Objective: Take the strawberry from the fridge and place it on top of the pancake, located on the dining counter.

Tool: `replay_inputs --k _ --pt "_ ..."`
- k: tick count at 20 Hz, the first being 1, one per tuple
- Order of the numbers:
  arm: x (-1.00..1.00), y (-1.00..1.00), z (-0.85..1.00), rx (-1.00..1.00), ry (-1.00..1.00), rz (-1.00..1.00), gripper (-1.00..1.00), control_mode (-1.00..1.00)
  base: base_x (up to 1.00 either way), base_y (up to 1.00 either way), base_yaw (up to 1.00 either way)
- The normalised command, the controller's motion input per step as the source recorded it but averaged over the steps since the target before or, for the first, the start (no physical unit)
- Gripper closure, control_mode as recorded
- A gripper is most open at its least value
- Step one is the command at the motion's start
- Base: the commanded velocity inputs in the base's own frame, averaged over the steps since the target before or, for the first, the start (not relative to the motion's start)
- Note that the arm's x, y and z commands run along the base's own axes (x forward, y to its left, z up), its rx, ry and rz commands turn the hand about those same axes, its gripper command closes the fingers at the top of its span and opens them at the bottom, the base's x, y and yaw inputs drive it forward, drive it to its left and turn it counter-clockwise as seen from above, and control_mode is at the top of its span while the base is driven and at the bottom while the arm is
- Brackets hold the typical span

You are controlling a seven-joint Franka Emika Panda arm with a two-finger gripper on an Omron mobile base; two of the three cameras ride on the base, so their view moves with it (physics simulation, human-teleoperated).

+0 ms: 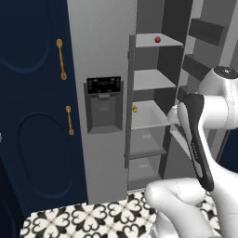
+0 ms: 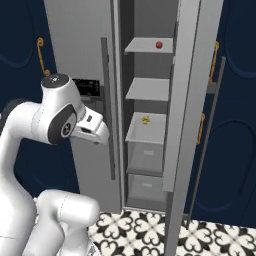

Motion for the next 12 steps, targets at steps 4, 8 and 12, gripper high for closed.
replay_inputs --k 4,8,12 --pt "-0.15 0.0 -0.36 -0.07 0.0 0.0 -1.0 -1.0 0.0 0.0 0.0" --pt "0.0 0.0 0.0 0.0 0.0 0.0 -1.0 -1.0 0.0 0.0 0.0" --pt "0.0 0.01 0.0 0.0 0.0 -0.05 -1.0 -1.0 0.0 0.0 0.0"
